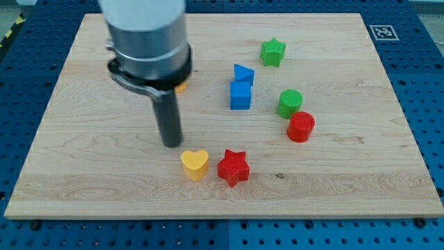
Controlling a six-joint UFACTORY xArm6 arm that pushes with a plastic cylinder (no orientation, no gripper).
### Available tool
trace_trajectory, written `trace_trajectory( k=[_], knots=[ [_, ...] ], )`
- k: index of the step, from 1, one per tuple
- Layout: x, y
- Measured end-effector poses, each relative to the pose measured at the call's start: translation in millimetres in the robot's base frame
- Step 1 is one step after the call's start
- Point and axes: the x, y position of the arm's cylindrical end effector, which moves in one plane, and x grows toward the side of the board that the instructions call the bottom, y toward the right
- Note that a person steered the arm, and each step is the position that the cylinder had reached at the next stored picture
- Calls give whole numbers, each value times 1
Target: Push the yellow hexagon down a bit
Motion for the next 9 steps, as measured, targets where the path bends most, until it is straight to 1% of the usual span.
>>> trace_trajectory(
  k=[1,2,3,4,5,6,7,8,9],
  knots=[
    [-66,-43],
    [-148,-41],
    [-188,2],
    [-187,10],
    [-167,7],
    [-137,17],
    [-113,47],
    [-114,48],
    [-140,29]
  ],
)
